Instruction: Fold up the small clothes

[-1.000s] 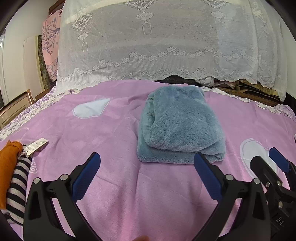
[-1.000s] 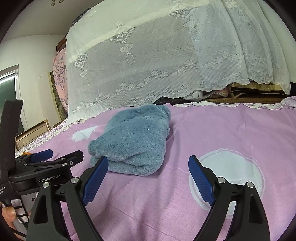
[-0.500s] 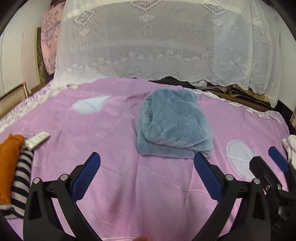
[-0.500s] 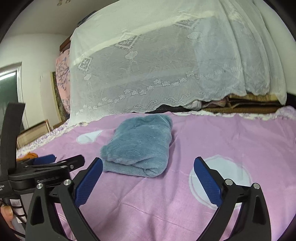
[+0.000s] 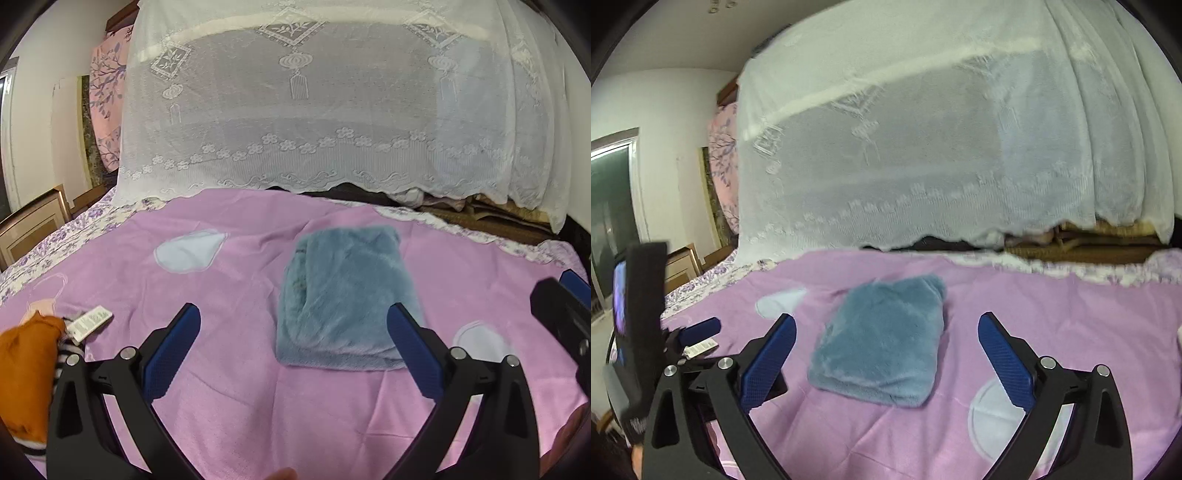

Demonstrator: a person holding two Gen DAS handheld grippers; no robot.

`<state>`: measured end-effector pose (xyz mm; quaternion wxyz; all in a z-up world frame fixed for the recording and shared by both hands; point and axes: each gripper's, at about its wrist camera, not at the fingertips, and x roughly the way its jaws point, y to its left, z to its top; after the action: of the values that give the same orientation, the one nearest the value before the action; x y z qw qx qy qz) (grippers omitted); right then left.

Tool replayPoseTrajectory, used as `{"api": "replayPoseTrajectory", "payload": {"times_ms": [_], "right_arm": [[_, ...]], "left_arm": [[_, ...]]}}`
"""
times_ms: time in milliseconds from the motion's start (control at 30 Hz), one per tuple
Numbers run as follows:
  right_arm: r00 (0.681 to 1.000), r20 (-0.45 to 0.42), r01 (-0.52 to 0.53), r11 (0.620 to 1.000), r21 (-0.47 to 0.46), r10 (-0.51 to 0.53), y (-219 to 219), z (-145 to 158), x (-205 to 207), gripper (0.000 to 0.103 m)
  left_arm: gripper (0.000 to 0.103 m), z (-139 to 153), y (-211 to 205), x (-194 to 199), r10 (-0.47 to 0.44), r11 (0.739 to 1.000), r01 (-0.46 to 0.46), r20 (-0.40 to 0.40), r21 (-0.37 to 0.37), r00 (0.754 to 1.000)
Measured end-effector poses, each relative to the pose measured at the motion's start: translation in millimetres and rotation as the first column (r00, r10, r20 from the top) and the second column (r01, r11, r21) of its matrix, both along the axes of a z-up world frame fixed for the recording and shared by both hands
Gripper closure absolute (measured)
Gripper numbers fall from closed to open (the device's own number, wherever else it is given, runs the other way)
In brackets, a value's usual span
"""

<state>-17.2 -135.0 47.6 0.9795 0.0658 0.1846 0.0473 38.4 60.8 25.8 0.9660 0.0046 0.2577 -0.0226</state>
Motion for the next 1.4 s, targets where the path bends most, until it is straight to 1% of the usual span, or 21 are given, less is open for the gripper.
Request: {"api": "replayPoseTrajectory", "payload": {"times_ms": [33, 100, 167, 300, 400, 567, 867, 1133, 1400], "right_arm": [[1.0, -0.025, 0.009, 1.0, 0.002, -0.008, 0.1, -6.7, 6.3, 0.004], [0.998, -0.069, 0.011, 1.0, 0.014, -0.01, 1.8, -17.5, 16.4, 0.004], [0.995, -0.096, -0.008, 1.0, 0.017, 0.01, 6.5, -25.1, 22.6, 0.004], [0.995, -0.095, 0.0, 1.0, -0.022, -0.002, 14.1, -30.5, 23.1, 0.004], [0.995, -0.104, -0.002, 1.0, -0.008, 0.001, 12.6, -32.6, 24.6, 0.004], [0.993, -0.116, -0.002, 1.0, 0.005, 0.002, 11.0, -34.1, 26.2, 0.004], [0.993, -0.119, -0.003, 1.0, -0.001, 0.003, 12.3, -34.3, 26.1, 0.004], [0.99, -0.138, -0.008, 1.0, -0.012, 0.006, 15.0, -37.6, 29.3, 0.004], [0.988, -0.151, -0.008, 1.0, -0.008, 0.007, 15.0, -40.7, 32.6, 0.004]], "left_arm": [[0.004, -7.2, -0.2, 3.4, 0.003, 1.0, -0.003, -0.017, 0.008, 1.0], [0.004, -12.5, 0.1, 8.4, 0.01, 1.0, -0.009, -0.038, 0.017, 0.999], [0.004, -13.1, 2.4, 10.0, 0.016, 1.0, -0.015, -0.041, 0.02, 0.999], [0.004, -10.2, 10.3, 8.0, 0.018, 1.0, -0.018, -0.025, 0.004, 1.0], [0.004, -8.7, 14.4, 8.4, 0.011, 1.0, -0.012, -0.02, -0.017, 1.0], [0.004, -11.0, 10.9, 10.7, 0.005, 1.0, -0.005, -0.035, -0.003, 0.999], [0.004, -14.3, 4.1, 11.8, -0.004, 1.0, 0.005, -0.039, 0.029, 0.999], [0.004, -15.1, 4.3, 10.9, -0.008, 1.0, 0.008, -0.038, 0.021, 0.999], [0.004, -15.3, 1.4, 9.8, -0.002, 0.999, 0.004, -0.035, 0.04, 0.999]]}}
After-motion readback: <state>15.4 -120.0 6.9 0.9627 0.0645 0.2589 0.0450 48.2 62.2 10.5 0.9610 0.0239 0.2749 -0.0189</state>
